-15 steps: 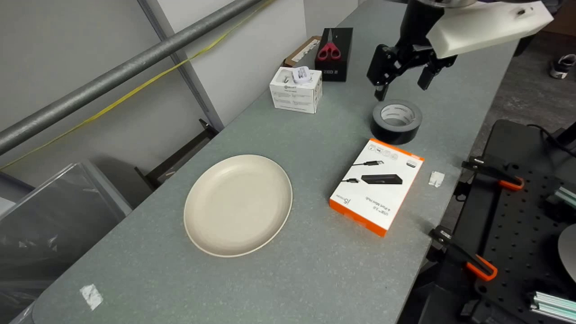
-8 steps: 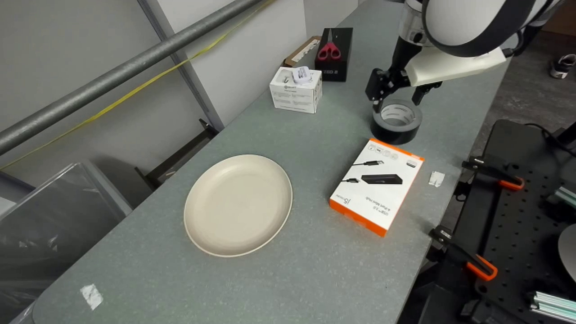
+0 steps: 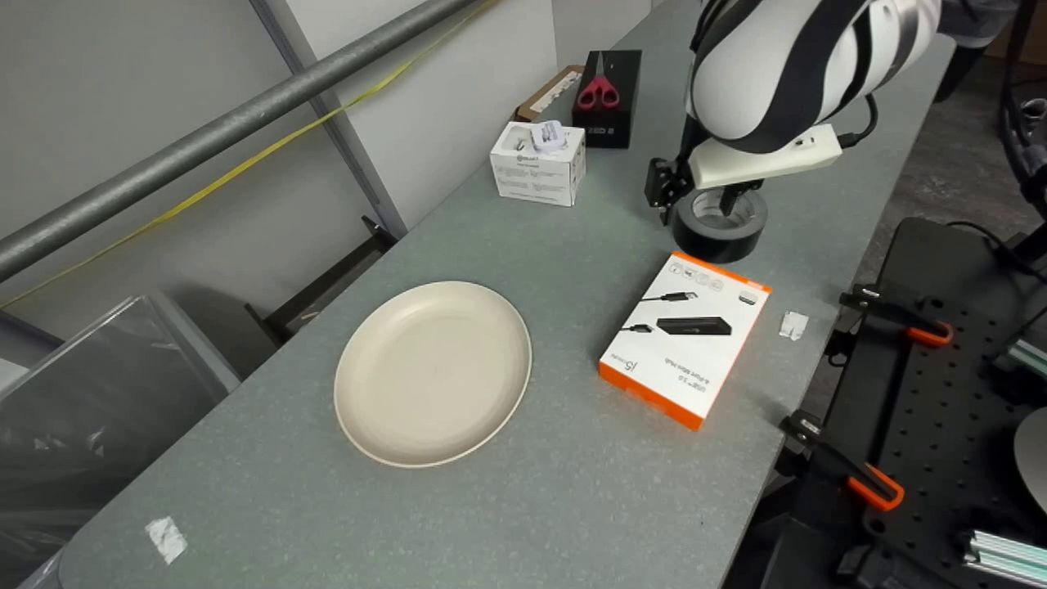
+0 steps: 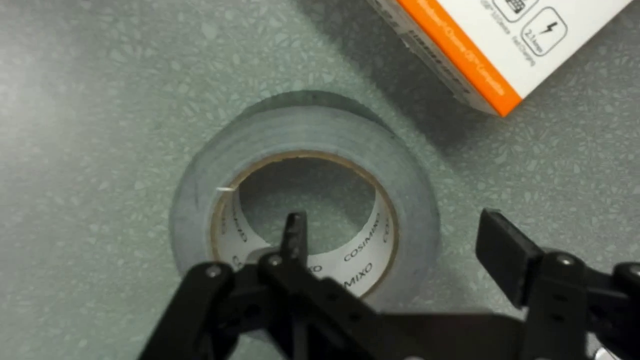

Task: Move the black tape to the white plate

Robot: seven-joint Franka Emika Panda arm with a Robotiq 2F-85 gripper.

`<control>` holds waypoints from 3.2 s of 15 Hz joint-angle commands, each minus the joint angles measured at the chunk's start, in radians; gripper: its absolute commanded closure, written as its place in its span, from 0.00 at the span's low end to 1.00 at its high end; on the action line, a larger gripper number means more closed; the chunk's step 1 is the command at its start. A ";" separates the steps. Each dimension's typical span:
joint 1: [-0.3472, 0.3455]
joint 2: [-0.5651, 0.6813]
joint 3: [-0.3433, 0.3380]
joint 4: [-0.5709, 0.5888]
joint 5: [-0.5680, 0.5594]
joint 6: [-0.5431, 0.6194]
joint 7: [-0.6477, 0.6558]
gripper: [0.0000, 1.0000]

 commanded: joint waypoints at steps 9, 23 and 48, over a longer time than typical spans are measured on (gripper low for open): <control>0.052 0.011 0.001 0.103 0.108 -0.100 -0.042 0.94; 0.136 -0.299 0.086 0.044 0.111 -0.082 -0.042 0.74; 0.326 0.258 0.308 0.600 0.142 -0.049 -0.190 0.94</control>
